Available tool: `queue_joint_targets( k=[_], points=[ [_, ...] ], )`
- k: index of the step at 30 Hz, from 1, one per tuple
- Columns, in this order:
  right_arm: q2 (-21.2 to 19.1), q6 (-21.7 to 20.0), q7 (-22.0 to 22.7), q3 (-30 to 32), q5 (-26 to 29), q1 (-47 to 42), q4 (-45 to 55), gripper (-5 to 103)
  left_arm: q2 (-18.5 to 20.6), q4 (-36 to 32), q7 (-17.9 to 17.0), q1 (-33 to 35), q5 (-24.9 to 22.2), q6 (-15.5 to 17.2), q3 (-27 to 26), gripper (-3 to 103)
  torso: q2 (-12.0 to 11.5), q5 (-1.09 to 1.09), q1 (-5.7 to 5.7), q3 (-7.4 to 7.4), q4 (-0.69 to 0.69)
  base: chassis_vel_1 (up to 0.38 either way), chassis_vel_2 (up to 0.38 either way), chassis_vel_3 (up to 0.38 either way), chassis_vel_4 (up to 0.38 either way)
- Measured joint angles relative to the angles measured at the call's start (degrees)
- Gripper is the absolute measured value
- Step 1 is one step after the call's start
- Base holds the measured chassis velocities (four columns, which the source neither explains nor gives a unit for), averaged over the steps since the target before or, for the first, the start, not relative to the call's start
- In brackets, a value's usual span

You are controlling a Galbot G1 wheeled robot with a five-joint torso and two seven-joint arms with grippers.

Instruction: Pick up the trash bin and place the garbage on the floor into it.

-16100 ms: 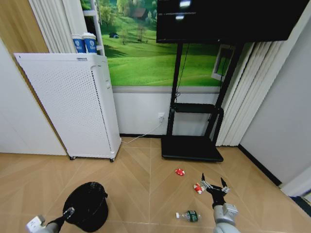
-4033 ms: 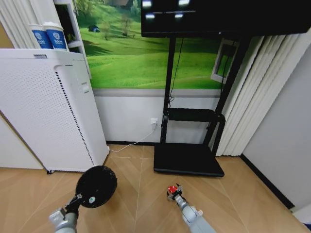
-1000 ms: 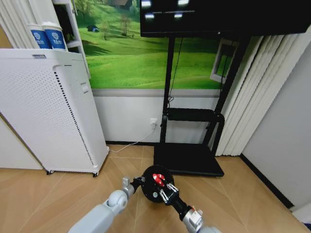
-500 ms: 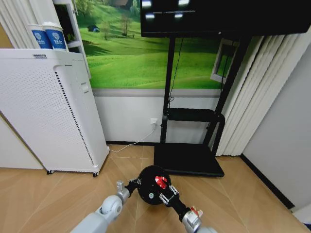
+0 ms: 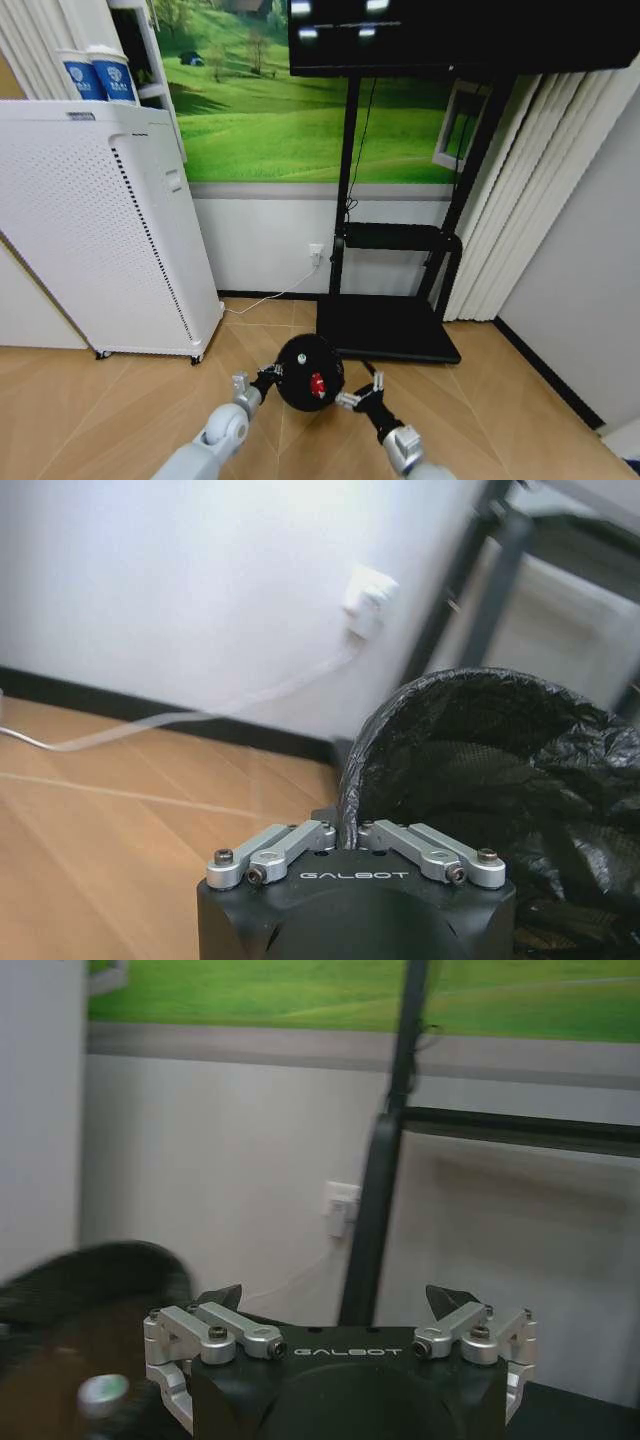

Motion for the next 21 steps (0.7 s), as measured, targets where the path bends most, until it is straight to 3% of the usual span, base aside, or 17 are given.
queue_joint_targets(
  k=[8,11,21],
  points=[
    [1.0,-3.3,3.3,0.0,0.8,-2.3,-6.3,100,2.0,-4.4,-0.7,4.3,-0.6,-0.7,-7.4,3,0.0,-0.01,0.00,0.00,-0.03,0.000,0.000,0.000,0.000],
    [5.3,-2.9,3.6,-1.8,-1.0,-3.1,-17.8,100,1.9,-6.1,-2.0,6.2,-0.5,-1.7,-10.4,3,0.0,0.02,0.00,0.00,-0.05,0.000,0.000,0.000,0.000],
    [9.9,-1.7,5.0,-0.8,-2.4,3.2,-35.3,100,1.6,-6.3,-1.0,7.5,-0.1,-2.7,-11.0,3,0.0,0.00,0.00,0.00,-0.03,0.000,0.000,0.000,0.000]
  ],
)
